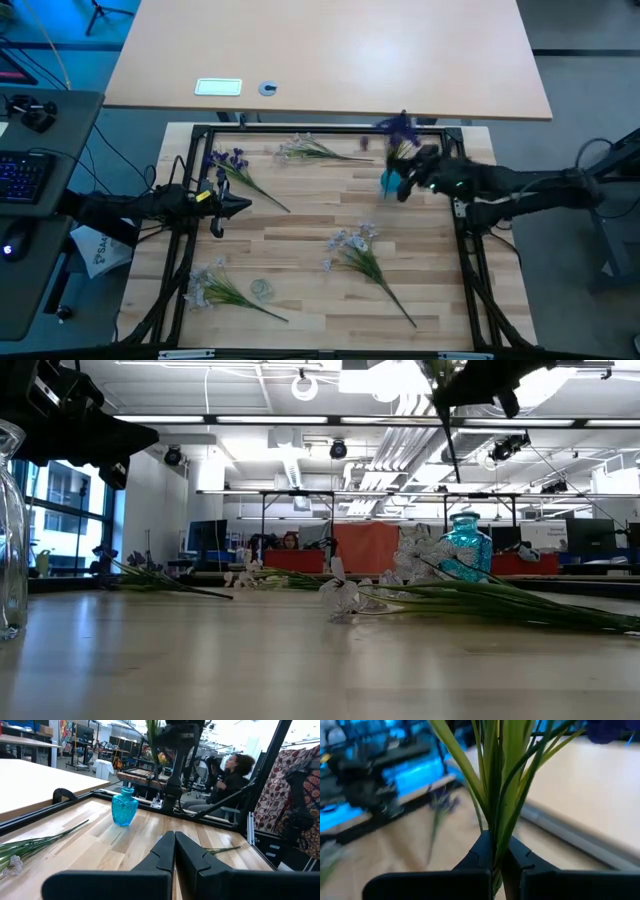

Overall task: Sort flowers into vase by color
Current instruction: Put the bottom violet flowers into the blue vase

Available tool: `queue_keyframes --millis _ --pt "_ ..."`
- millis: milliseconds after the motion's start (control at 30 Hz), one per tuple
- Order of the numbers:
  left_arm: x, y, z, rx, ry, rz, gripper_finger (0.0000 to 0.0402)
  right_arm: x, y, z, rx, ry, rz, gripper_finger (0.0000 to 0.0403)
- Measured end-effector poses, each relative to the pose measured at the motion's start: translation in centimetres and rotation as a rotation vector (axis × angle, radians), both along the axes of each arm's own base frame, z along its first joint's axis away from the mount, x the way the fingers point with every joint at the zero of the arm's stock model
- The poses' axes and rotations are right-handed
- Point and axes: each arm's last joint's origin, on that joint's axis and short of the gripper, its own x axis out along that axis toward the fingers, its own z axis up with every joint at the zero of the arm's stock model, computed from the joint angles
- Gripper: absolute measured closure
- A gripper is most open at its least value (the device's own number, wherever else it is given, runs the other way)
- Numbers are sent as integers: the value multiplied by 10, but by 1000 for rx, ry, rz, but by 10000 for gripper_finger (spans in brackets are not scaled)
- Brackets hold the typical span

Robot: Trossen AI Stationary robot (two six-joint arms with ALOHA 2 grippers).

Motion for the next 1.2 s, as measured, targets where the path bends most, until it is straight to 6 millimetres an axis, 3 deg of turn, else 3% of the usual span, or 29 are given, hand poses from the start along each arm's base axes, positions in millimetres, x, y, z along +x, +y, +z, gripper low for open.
queue_keyframes --millis 267,433,633,867,1000,1200 --pt "0 0 0 0 0 0 401 -35 -29 -16 -125 0 -122 402" --pt "0 0 0 0 0 0 401 -31 -40 -26 -132 -42 -86 402" --pt "0 0 0 0 0 0 401 -26 -49 -48 -145 77 -115 402" --pt "0 0 0 0 0 -1 401 -26 -50 -51 -125 94 -153 399" --pt "0 0 0 0 0 -1 401 -26 -50 -51 -91 65 -161 371" --pt "0 0 0 0 0 0 401 -25 -45 -50 -21 80 -140 274"
